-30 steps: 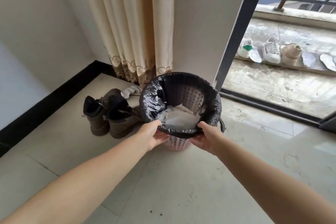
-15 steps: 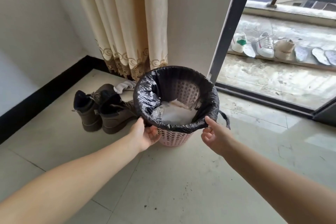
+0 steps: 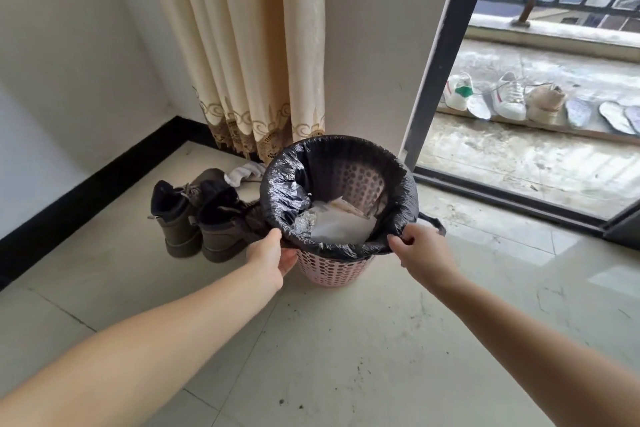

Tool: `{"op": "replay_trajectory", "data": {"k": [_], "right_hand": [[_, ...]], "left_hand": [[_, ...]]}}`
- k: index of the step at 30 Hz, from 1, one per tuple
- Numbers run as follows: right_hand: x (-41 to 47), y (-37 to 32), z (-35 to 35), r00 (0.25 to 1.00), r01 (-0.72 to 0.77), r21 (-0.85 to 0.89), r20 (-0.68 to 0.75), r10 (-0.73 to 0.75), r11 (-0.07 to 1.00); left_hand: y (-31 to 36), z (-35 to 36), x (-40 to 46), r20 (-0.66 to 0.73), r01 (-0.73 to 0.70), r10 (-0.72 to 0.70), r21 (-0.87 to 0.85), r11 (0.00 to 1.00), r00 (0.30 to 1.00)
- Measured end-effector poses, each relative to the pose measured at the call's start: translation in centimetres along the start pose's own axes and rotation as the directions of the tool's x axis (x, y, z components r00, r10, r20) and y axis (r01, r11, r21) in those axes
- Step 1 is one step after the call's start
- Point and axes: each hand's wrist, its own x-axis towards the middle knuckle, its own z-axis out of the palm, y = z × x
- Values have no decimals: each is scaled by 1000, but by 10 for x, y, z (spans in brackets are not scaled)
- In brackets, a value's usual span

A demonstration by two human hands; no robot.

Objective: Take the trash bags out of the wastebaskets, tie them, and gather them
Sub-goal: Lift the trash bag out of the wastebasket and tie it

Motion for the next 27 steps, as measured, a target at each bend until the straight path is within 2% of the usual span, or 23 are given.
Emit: {"op": "replay_trajectory", "data": {"k": [2, 3, 5, 6, 7, 8, 12, 14, 15, 17, 19, 20, 21, 23, 24, 27], "right_hand": [[-3, -9, 2, 985, 142, -20, -93, -143, 990], [-2, -12, 2, 975, 185, -2, -124, -184, 983], [1, -15, 1, 965, 214, 47, -163, -204, 976], [3, -15, -1, 966, 208, 67, -168, -195, 976], [6, -15, -3, 968, 196, 91, -176, -178, 976], [8, -16, -6, 969, 184, 121, -191, -159, 975], [13, -27, -23, 948, 228, 241, -277, -159, 943], [12, -38, -28, 957, 245, 359, -239, -165, 901], [10, -45, -28, 965, 248, 429, -184, -185, 869], [3, -59, -26, 967, 209, 537, 9, -253, 817], [-6, -67, -21, 921, 161, 497, 234, -310, 853], [-9, -68, -18, 901, 185, 426, 287, -326, 886], [-8, -64, -13, 903, 229, 331, 279, -327, 915], [-1, -56, -5, 934, 275, 231, 166, -317, 933], [4, -52, -3, 951, 254, 251, 112, -289, 934], [19, -46, 1, 993, 76, 401, 57, -108, 913]], "left_hand": [[3, 1, -8, -81, -207, 215, 97, 974, 973], [5, 0, -12, -67, -338, 357, 199, 920, 932], [13, -4, -25, 62, -586, 619, 404, 702, 783], [17, -7, -31, 147, -672, 699, 467, 575, 700], [22, -8, -34, 211, -723, 739, 490, 487, 640], [28, -8, -39, 247, -757, 761, 483, 439, 600], [44, 8, -60, 326, -821, 765, 362, 441, 555], [46, 21, -69, 434, -820, 697, 268, 506, 571], [46, 29, -72, 494, -791, 635, 217, 572, 594], [42, 43, -80, 602, -679, 494, 112, 725, 627], [40, 52, -86, 651, -553, 381, 72, 830, 657], [41, 54, -87, 653, -519, 347, 84, 850, 673], [44, 54, -85, 660, -484, 315, 84, 871, 682], [51, 51, -75, 651, -389, 255, 69, 918, 715], [56, 47, -67, 604, -346, 230, 81, 935, 763], [57, 36, -35, 332, -158, 116, 104, 982, 936]]}}
